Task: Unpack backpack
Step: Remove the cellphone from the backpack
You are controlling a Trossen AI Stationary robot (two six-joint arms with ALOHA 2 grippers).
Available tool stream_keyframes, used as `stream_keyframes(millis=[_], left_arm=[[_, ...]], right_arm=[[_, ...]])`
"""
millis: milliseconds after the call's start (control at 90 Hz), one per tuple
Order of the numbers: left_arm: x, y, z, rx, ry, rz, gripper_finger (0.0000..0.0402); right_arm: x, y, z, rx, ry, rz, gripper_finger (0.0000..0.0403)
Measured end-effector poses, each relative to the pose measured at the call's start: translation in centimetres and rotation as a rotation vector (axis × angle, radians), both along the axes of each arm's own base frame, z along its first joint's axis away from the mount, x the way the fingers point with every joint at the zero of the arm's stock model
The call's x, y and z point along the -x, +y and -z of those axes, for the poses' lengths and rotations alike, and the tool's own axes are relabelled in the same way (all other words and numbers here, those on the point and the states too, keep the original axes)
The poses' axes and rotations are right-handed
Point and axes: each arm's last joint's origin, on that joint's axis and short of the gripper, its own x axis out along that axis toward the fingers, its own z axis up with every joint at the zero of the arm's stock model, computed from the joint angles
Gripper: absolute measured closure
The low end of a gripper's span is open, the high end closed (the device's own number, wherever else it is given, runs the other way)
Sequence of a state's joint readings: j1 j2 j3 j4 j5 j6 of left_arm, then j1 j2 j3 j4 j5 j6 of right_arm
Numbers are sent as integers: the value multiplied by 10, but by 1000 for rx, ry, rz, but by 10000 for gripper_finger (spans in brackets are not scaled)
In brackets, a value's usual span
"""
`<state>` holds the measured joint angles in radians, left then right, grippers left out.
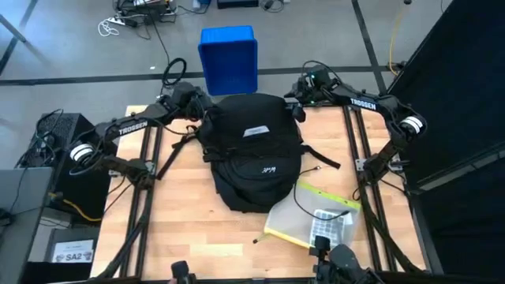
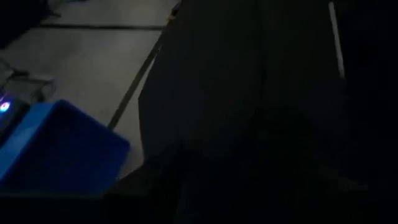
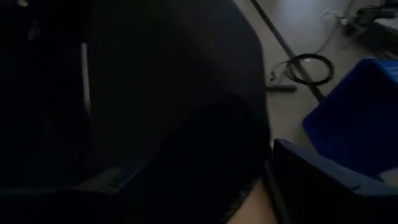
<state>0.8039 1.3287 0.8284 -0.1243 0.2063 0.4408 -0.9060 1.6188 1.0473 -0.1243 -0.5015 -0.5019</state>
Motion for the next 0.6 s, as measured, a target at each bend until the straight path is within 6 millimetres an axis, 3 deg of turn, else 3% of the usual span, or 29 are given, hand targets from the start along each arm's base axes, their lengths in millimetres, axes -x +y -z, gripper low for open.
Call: stream_keyframes(millis=[156,433,600], left_arm=[[-3,11,16,30,35,-24,213],[-15,25,50,107,59,17,213],[-20,31,62,70,78,50,236]], right_arm=[[-3,-4,6,1,2,21,143],[-18,-20,64,-126,13,-30,168],[-22,-24,76,-136,-3,-52,206]])
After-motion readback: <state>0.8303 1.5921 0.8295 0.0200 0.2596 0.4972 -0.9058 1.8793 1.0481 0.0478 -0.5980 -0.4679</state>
